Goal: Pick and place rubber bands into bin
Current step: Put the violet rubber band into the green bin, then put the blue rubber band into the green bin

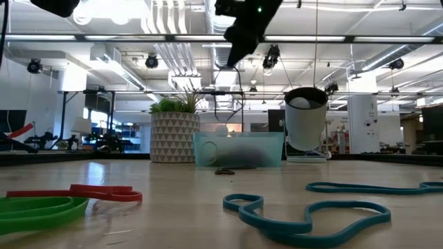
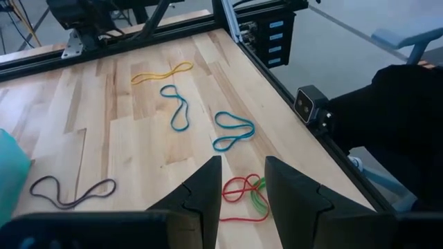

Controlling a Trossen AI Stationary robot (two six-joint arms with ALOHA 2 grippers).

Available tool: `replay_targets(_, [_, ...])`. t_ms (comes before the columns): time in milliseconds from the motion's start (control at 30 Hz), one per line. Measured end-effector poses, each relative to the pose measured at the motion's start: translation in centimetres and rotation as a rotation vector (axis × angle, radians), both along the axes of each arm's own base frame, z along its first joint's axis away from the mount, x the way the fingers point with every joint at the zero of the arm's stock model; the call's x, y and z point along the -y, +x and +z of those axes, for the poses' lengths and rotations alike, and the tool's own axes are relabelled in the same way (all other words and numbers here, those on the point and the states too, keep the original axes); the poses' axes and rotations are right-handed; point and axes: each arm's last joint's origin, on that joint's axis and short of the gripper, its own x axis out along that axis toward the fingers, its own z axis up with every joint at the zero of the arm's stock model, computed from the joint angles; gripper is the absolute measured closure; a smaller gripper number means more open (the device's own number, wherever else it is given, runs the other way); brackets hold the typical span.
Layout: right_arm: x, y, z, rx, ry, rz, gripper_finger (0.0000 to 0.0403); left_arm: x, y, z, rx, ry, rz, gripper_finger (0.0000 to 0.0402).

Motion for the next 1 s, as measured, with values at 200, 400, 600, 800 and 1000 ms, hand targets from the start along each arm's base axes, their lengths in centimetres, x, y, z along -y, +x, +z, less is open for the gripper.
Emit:
replay_targets(200, [3.5,-0.5,-1.0,0.034,0.127,-0.081,0.0394,0.0,0.0,0.0,0.002,-0.003,0.0,0.0306])
replay_targets(400, [5.8,-0.8,-2.6,0.121,0.233,-0.163,0.0394,0.0,0.0,0.0,0.001,-0.002,0.0,0.0306])
replay_targets(600, [6.7,-0.9,-4.9,0.182,0.379,-0.134,0.0382,0.0,0.0,0.0,0.0,-0.002,0.0,0.0306])
replay_targets(800, [7.3,-1.3,-6.3,0.186,0.448,-0.137,0.0322,0.0,0.0,-0.3,-0.013,-0.015,0.008,0.0306])
replay_targets(1000, [6.1,-1.0,-6.5,0.182,0.684,0.036,0.0266,0.0,-0.1,-0.4,-0.013,-0.002,0.004,0.0306])
